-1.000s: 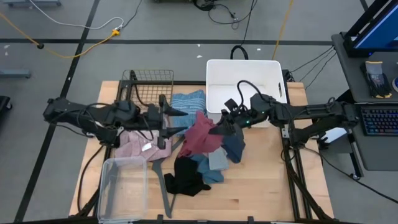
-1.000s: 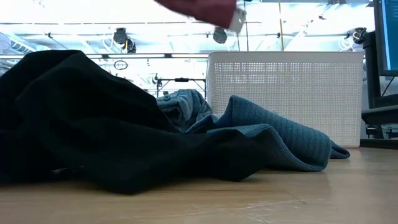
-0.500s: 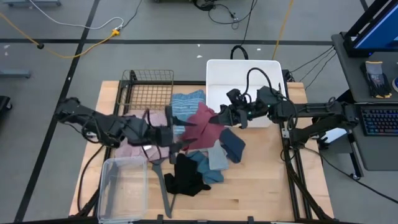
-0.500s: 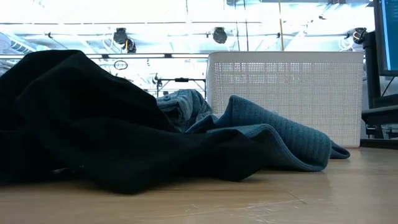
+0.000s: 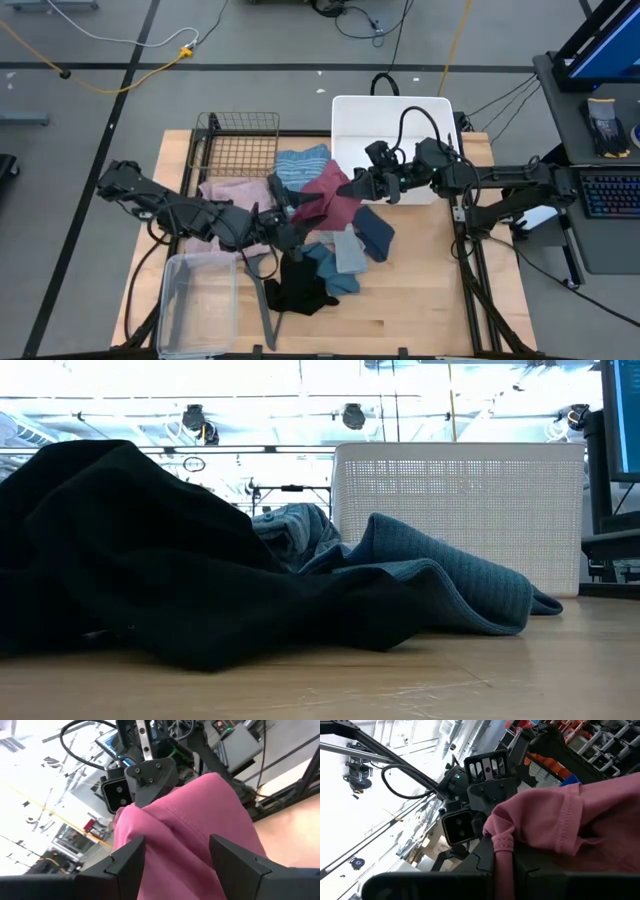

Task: Pick & Place Cloths
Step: Put the red undergarment into the gold wire basket

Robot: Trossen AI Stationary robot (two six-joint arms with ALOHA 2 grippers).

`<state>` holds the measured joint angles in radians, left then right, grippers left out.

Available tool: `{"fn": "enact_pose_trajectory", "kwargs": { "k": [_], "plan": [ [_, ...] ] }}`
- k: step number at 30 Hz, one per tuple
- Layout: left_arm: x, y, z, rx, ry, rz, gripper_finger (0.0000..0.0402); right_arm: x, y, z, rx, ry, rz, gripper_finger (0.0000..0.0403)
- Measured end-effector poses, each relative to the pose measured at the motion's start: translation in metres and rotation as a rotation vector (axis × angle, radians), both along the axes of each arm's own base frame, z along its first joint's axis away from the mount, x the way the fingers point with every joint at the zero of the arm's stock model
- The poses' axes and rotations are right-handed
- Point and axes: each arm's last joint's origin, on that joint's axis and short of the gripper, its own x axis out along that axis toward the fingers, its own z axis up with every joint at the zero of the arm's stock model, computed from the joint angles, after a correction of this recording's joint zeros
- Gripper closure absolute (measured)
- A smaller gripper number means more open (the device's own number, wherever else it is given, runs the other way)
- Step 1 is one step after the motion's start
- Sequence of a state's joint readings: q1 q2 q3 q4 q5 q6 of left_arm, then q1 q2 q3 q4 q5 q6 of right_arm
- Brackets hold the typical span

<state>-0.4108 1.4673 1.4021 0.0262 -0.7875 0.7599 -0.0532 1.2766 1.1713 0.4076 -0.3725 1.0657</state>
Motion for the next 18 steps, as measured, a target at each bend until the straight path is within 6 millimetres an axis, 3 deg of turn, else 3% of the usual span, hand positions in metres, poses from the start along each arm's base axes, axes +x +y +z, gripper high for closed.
{"fn": "enact_pose_trajectory", "kwargs": {
  "k": [11,18],
  "plan": [
    [0.007,0.001,-0.005,0.051,0.026,-0.015,0.0176,0.017,0.000,-0.009,0.062,-0.015,0.059,0.0395],
    [0.013,-0.001,-0.011,0.169,0.071,0.103,0.0176,0.024,0.000,-0.015,0.111,0.004,0.100,0.0395]
  ]
}}
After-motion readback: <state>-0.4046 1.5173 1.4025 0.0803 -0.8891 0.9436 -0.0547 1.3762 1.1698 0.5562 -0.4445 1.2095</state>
